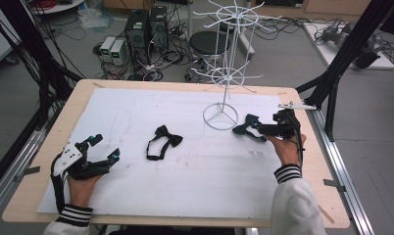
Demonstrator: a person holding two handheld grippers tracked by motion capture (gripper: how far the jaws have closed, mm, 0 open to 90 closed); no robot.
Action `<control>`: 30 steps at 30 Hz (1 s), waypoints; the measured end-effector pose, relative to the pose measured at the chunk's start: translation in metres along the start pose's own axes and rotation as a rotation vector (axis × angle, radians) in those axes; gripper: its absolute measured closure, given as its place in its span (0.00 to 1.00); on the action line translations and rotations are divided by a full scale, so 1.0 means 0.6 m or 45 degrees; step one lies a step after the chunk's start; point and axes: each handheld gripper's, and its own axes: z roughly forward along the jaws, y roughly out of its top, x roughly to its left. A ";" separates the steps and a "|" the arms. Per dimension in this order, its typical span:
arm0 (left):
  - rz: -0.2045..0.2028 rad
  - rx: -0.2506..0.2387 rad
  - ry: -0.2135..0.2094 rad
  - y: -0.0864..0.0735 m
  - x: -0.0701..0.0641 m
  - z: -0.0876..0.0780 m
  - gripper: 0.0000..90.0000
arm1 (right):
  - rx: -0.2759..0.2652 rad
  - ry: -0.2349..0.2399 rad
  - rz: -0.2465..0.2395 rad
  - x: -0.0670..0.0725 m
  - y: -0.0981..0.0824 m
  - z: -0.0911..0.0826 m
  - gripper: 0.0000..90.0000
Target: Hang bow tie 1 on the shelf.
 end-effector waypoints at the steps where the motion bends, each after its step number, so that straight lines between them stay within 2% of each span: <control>1: -0.001 0.000 -0.002 0.000 0.000 0.000 0.16 | 0.005 0.005 0.021 -0.002 -0.001 0.004 0.05; 4: -0.001 0.000 -0.002 0.000 0.000 0.000 0.16 | 0.018 -0.008 0.035 -0.005 -0.002 0.011 0.05; 5: 0.001 -0.001 -0.002 0.000 0.000 0.000 0.16 | 0.027 -0.037 0.042 -0.008 -0.003 0.017 0.05; 6: 0.000 0.000 0.000 0.000 0.000 0.000 0.16 | 0.027 -0.037 0.042 -0.008 -0.003 0.017 0.05; 9: -0.003 0.001 -0.001 0.000 0.000 0.000 0.16 | 0.035 -0.041 0.096 -0.017 -0.003 0.027 0.05; 15: -0.001 0.002 -0.002 0.000 0.000 0.000 0.16 | 0.074 -0.060 0.105 -0.023 0.005 0.034 0.05; 17: -0.002 0.002 -0.002 0.000 0.000 0.000 0.16 | 0.114 -0.066 0.105 -0.025 0.012 0.040 0.05; 22: -0.002 0.003 -0.003 0.000 0.000 0.000 0.16 | 0.156 -0.084 0.095 -0.025 0.025 0.055 0.06; 26: -0.002 0.004 -0.001 0.000 0.000 0.000 0.16 | 0.177 -0.102 0.098 -0.025 0.031 0.065 0.07; 30: -0.003 0.004 -0.001 0.000 0.000 0.000 0.16 | 0.173 -0.110 0.126 -0.025 0.032 0.076 0.08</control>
